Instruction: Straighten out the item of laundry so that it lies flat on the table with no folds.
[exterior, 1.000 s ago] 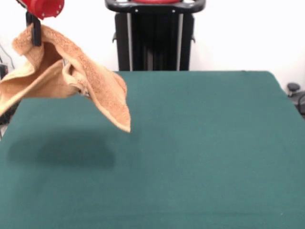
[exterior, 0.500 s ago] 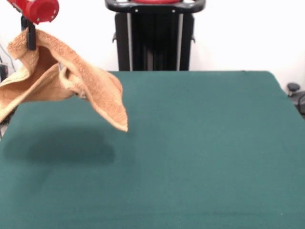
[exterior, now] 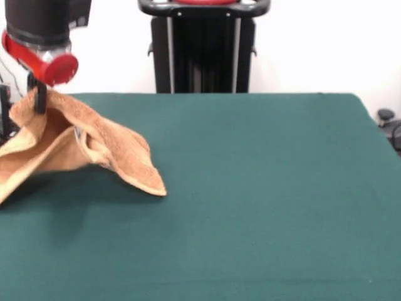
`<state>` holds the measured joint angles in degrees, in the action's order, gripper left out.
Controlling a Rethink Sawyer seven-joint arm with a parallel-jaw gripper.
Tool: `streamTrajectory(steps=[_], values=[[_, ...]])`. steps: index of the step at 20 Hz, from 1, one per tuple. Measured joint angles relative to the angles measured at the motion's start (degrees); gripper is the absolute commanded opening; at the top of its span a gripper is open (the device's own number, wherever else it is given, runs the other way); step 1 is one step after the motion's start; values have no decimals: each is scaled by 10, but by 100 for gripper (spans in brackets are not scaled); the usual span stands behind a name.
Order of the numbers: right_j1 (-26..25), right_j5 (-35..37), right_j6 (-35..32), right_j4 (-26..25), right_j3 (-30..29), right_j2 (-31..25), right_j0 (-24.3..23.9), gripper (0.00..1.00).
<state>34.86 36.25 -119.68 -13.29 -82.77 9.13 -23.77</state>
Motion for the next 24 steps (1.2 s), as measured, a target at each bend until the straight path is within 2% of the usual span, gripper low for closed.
streamTrajectory(steps=[7,12,19,24], values=[[-58,-63,0,-17,0,-5,-5,0],[-70,-68,0,-17,-1,-17,-4,0],[-31,-33,0,-12,-16,-19,4,0],[25,41,0,0,-24,-20,8,0]])
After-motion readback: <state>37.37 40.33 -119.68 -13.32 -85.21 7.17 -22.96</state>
